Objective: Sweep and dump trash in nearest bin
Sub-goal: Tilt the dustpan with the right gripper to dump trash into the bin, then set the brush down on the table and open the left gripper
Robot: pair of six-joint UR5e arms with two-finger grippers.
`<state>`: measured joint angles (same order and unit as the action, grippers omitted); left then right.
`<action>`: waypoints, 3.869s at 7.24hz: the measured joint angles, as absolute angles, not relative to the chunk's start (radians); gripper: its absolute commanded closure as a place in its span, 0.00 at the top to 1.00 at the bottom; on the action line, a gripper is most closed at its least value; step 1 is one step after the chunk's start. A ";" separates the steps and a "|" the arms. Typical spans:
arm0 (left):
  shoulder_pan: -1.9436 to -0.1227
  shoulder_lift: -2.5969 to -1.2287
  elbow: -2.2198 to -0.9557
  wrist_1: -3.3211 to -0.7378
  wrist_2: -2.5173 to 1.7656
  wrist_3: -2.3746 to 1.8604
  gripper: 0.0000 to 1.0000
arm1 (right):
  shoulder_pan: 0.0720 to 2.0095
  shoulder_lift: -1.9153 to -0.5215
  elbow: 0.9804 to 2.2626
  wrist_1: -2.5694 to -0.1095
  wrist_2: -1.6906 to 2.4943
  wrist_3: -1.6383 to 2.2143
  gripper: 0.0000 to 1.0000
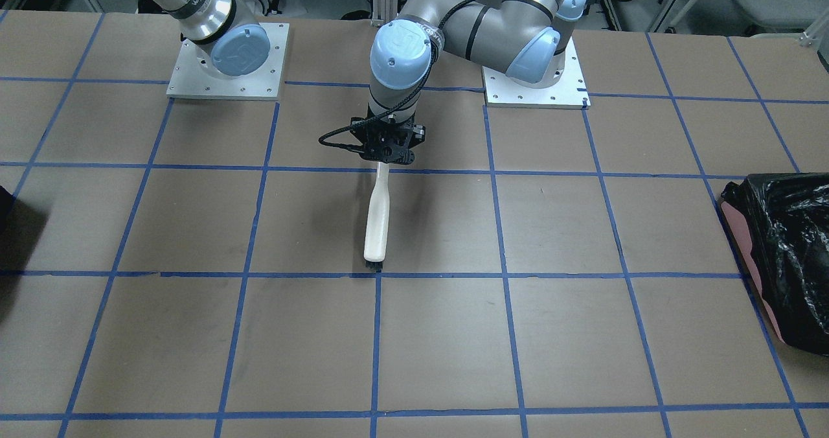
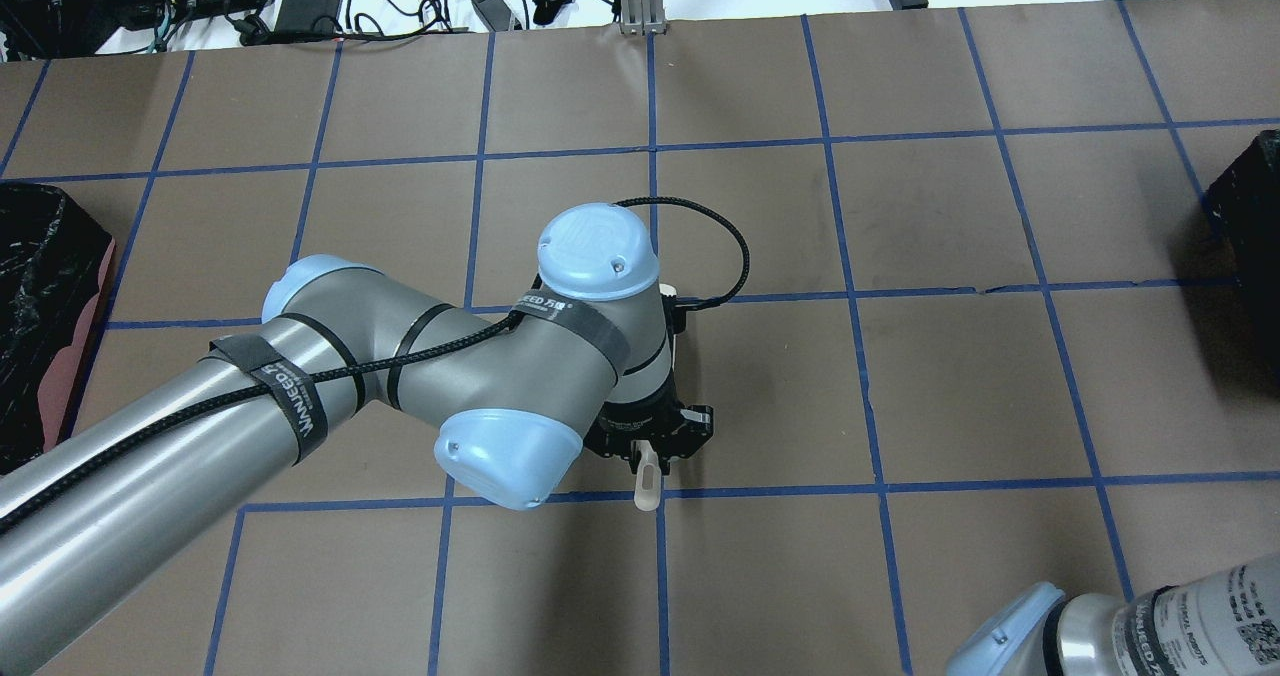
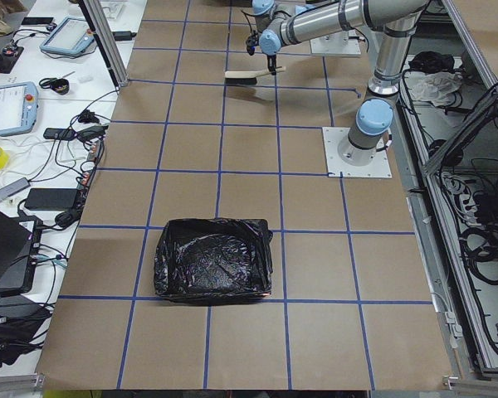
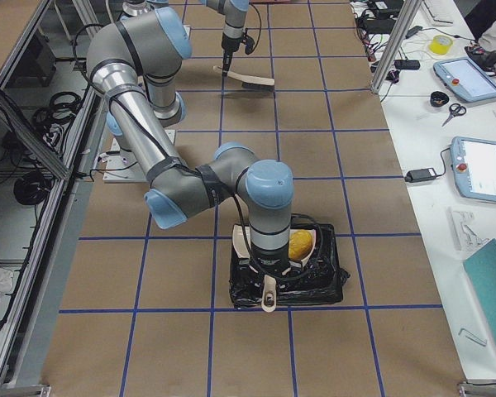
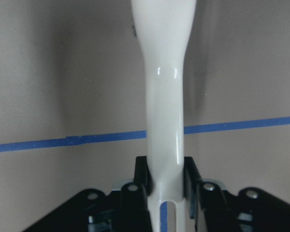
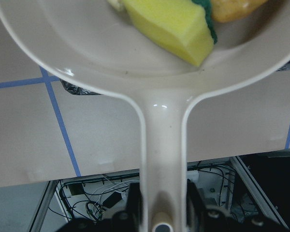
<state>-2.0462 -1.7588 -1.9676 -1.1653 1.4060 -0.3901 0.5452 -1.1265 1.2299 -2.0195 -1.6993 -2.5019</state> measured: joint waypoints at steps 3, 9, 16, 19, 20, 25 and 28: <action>-2.052 -1.758 -1.982 -1.163 1.404 -0.392 0.20 | 0.548 -1.112 1.234 -2.055 -1.700 -2.498 0.00; -2.052 -1.763 -1.986 -1.170 1.415 -0.382 0.46 | 0.559 -1.112 1.240 -2.120 -1.808 -2.442 0.00; -2.022 -1.750 -1.832 -1.209 1.452 -0.366 1.00 | 0.630 -1.157 1.331 -2.267 -2.029 -2.411 0.00; -1.921 -1.748 -1.687 -1.290 1.573 -0.360 1.00 | 0.632 -1.160 1.342 -2.318 -2.085 -2.441 0.00; -1.875 -1.746 -1.667 -1.300 1.590 -0.347 1.00 | 0.632 -1.160 1.342 -2.319 -2.097 -2.441 0.00; -1.648 -1.675 -1.628 -1.362 1.709 -0.030 1.00 | 0.689 -1.236 1.347 -2.177 -2.028 -2.272 0.00; -1.539 -1.618 -1.604 -1.475 1.638 0.018 1.00 | 0.830 -1.294 1.367 -2.002 -2.025 -2.015 0.00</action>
<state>-1.5391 -1.6178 -1.6038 -1.4750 1.6381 0.0176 0.8297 -1.2938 1.3667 -2.0018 -2.0250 -2.0145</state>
